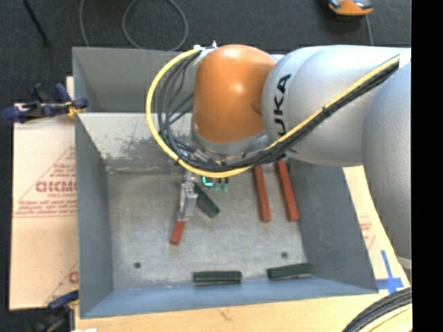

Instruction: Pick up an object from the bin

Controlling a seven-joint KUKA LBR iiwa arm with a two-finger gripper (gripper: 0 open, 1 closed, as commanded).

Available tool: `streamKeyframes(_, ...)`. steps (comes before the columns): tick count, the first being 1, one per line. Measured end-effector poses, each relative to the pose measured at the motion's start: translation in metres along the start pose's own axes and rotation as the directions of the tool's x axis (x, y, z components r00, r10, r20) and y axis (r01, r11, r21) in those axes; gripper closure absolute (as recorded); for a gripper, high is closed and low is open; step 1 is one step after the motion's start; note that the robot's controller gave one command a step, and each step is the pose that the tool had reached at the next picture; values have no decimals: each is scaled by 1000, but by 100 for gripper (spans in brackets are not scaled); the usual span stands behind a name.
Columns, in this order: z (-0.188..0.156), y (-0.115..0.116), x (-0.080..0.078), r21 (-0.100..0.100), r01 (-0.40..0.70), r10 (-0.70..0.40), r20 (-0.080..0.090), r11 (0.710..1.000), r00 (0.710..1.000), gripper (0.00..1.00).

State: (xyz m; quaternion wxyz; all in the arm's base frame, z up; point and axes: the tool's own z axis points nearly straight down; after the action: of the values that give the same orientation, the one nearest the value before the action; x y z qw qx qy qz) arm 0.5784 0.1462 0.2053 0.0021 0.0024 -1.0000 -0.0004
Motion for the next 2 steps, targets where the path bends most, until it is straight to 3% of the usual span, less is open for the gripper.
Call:
streamKeyframes(1, 124, -61, 15, 3, 53, -53, 1, 999, 999, 0)
streamKeyframes(2, 98, -1, 53, 1, 339, -339, 5, 941, 941, 0)
